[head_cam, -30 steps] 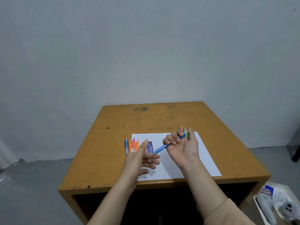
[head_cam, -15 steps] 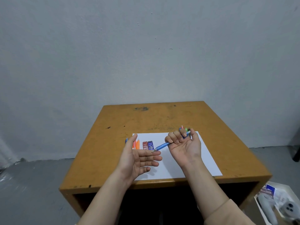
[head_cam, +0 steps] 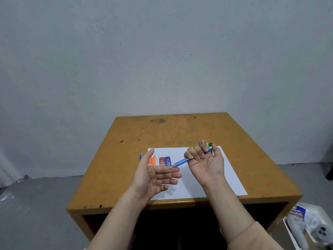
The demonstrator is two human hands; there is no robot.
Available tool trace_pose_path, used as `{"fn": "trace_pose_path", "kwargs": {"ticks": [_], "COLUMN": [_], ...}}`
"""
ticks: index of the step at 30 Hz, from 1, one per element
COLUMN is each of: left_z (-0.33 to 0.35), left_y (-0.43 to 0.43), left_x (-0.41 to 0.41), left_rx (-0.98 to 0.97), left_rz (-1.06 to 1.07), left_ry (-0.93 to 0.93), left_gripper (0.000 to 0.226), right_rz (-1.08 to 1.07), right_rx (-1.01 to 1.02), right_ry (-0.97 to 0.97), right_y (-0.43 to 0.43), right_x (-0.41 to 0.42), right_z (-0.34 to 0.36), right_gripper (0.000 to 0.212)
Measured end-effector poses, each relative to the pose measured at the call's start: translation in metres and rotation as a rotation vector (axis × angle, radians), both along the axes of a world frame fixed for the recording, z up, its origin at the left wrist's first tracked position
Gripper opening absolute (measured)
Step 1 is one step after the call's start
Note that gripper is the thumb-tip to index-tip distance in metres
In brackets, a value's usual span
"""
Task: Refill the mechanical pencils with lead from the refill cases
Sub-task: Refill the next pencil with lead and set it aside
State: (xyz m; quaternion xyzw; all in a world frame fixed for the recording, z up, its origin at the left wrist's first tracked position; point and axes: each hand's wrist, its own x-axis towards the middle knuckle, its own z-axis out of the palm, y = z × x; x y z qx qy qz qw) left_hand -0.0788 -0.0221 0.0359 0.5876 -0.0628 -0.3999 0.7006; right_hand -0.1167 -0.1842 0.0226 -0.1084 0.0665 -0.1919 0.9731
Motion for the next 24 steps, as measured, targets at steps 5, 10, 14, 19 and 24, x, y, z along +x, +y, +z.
{"fn": "trace_pose_path", "kwargs": {"ticks": [5, 10, 14, 19, 24], "left_z": [0.0, 0.001, 0.005, 0.001, -0.004], "left_y": [0.0, -0.003, -0.008, -0.015, -0.021], "left_x": [0.0, -0.004, -0.011, -0.021, -0.027], "left_rx": [0.003, 0.027, 0.08, 0.071, 0.083], "left_rz": [0.0, 0.086, 0.167, 0.272, 0.362], "left_ry": [0.001, -0.05, -0.235, -0.544, -0.663], "left_gripper": [0.085, 0.064, 0.029, 0.018, 0.019], "right_rz": [0.003, 0.003, 0.011, -0.011, -0.2], "right_rx": [0.0, -0.034, -0.085, -0.235, -0.504], "right_ry": [0.008, 0.033, 0.041, 0.067, 0.24], "right_y": [0.0, 0.0, 0.002, 0.006, 0.011], "right_x": [0.0, -0.002, -0.004, -0.009, -0.012], "right_z": [0.001, 0.005, 0.011, 0.021, 0.027], "right_gripper": [0.044, 0.046, 0.047, 0.047, 0.04]}}
